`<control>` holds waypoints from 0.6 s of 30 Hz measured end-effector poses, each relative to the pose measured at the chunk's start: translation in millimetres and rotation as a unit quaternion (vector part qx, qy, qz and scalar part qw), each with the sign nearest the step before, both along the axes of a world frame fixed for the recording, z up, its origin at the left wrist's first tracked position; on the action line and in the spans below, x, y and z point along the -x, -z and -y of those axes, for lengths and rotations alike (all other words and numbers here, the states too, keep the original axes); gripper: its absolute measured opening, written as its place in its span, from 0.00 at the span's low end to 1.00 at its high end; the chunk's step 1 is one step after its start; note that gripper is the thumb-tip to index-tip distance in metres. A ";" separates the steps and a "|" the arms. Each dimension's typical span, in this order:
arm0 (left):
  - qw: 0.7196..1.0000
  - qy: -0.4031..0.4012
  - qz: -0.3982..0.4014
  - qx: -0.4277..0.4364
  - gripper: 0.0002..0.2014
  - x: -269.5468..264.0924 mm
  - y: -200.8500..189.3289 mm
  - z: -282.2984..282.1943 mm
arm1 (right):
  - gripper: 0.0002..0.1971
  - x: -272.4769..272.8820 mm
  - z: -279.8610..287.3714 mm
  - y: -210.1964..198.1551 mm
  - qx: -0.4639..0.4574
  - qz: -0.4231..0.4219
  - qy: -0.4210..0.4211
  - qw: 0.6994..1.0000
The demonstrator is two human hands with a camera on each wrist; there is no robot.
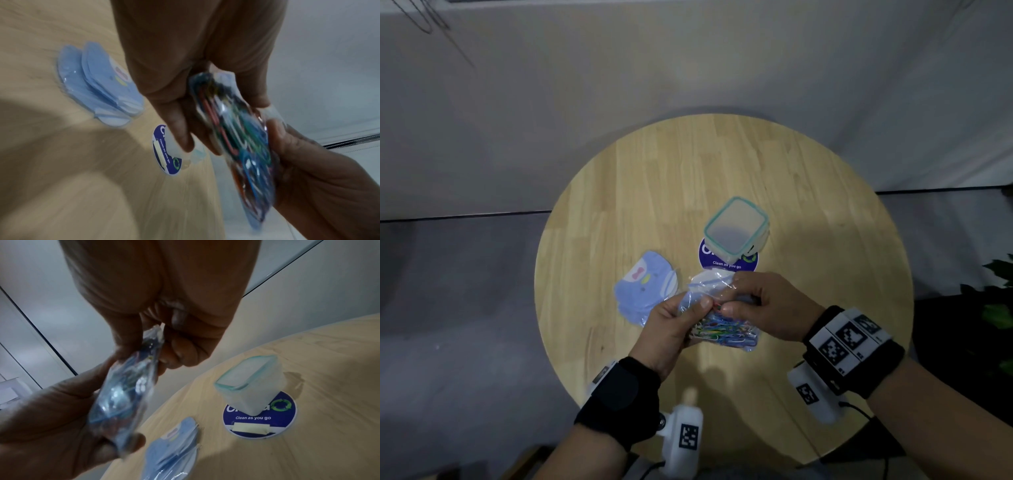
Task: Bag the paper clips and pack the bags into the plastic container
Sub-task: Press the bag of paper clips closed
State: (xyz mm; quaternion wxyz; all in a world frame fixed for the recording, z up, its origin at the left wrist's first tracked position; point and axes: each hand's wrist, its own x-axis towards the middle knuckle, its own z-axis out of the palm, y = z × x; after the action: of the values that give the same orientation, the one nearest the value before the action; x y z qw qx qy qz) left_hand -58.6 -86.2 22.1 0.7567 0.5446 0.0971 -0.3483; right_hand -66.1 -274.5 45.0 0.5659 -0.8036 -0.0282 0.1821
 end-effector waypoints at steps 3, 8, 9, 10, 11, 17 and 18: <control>0.999 0.019 0.028 -0.029 0.14 -4.8 -1.6 -2.0 | 0.07 -1.2 1.5 4.2 0.049 0.014 -0.032 0.998; 0.998 -0.012 0.043 -0.036 0.17 -10.7 -2.7 0.2 | 0.07 0.4 -0.9 0.9 -0.040 0.034 0.077 0.996; 0.998 -0.014 0.043 -0.037 0.17 -11.0 -4.0 1.3 | 0.09 0.8 -1.0 -1.6 -0.061 0.032 0.103 0.992; 0.998 -0.017 0.042 -0.039 0.18 -11.1 -5.5 2.2 | 0.11 1.2 -0.7 -3.5 -0.077 0.030 0.120 0.989; 0.998 -0.019 0.043 -0.037 0.19 -10.7 -7.5 2.7 | 0.13 1.9 0.4 -5.3 -0.084 0.030 0.127 0.988; 0.998 -0.027 0.045 -0.041 0.17 -6.3 -10.1 4.9 | 0.11 1.3 4.1 -6.0 -0.019 0.016 0.080 0.996; 0.998 -0.024 0.045 -0.043 0.16 -5.5 -10.0 5.5 | 0.12 0.9 2.8 -6.5 -0.007 0.015 0.061 0.998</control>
State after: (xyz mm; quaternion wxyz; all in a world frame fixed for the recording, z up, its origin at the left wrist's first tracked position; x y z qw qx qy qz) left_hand -53.2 -91.7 32.2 0.7443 0.5894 0.0909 -0.3007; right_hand -66.9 -277.3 51.6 0.5814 -0.8022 0.0115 0.1352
